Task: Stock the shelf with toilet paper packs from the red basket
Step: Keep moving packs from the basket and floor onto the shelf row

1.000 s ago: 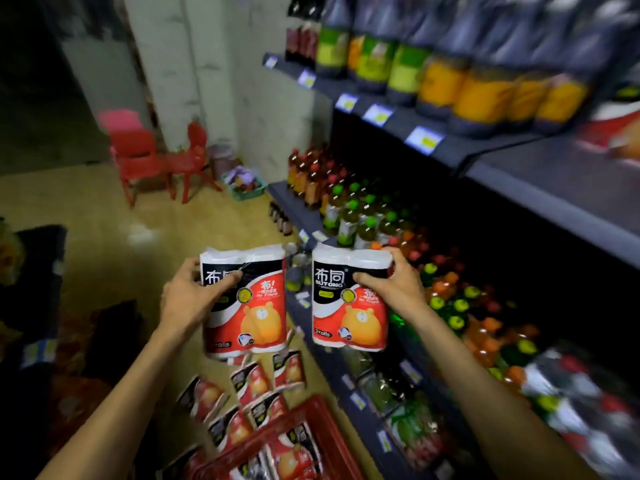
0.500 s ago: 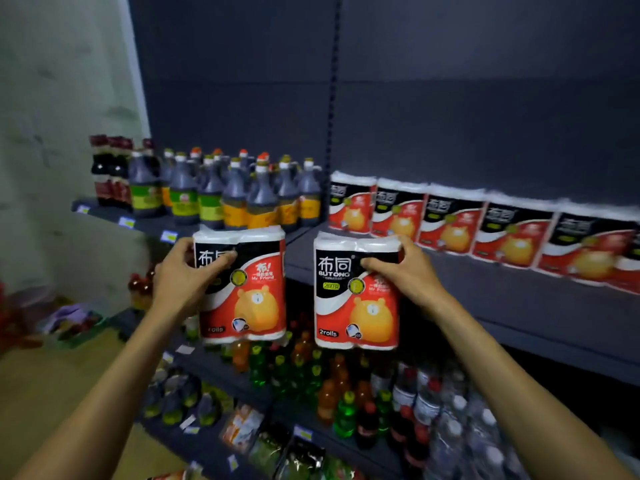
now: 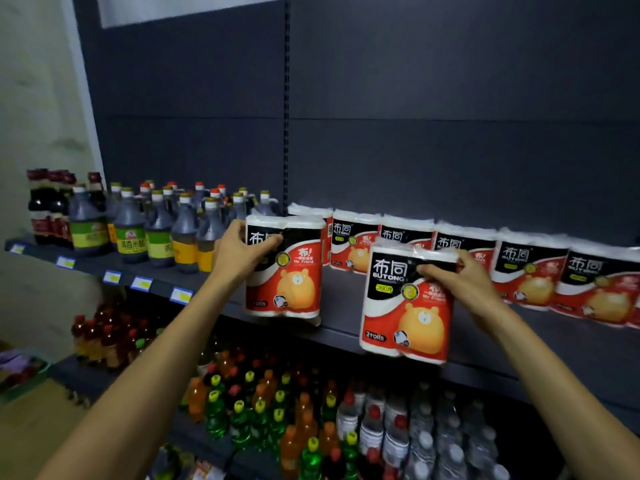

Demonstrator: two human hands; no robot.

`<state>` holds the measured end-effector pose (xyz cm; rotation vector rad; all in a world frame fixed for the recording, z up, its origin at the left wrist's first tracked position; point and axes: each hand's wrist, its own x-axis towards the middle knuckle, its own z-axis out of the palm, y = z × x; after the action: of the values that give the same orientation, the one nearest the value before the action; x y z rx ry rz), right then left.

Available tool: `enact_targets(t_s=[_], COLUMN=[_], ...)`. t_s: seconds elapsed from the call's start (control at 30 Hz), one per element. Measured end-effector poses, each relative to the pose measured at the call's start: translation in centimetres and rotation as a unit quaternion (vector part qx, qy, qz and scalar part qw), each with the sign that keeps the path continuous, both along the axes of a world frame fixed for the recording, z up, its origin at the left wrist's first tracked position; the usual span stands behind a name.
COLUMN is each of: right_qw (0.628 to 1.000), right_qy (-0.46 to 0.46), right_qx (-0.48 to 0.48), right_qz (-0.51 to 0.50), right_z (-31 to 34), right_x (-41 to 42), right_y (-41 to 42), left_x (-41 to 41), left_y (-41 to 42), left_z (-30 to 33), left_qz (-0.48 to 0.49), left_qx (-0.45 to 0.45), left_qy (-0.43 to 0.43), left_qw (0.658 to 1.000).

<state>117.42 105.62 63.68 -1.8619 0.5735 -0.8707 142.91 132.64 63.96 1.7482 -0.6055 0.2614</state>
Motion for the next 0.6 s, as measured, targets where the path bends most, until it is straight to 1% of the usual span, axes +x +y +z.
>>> enact_targets(t_s=[0.17,0.3,0.43,0.6], right_qw=[1.0,0.999,0.998,0.998], right_qy=[-0.002,-0.028,-0.012,-0.001], right_qx=[0.002,0.018,0.01,0.011], right_qz=[-0.016,-0.028,-0.053,-0.064], right_z=[0.1,0.4,0.4,-0.1], right_x=[3.2,6.5,9.5,12.2], right_y=[-1.6,-2.5,-3.8,-5.8], left_x=[5.5,10.2,14.6,18.5], left_y=[-3.2,-6.1,-9.3,-13.0], left_z=[-0.3,-0.4,-0.8,-1.8], left_qz=[-0.004,-0.037,-0.062,-0.074], left_qx=[0.025,0.025,0.013,0.031], left_qy=[-0.001,0.006,0.027,0.034], left_qw=[1.0,0.999,0.998,0.996])
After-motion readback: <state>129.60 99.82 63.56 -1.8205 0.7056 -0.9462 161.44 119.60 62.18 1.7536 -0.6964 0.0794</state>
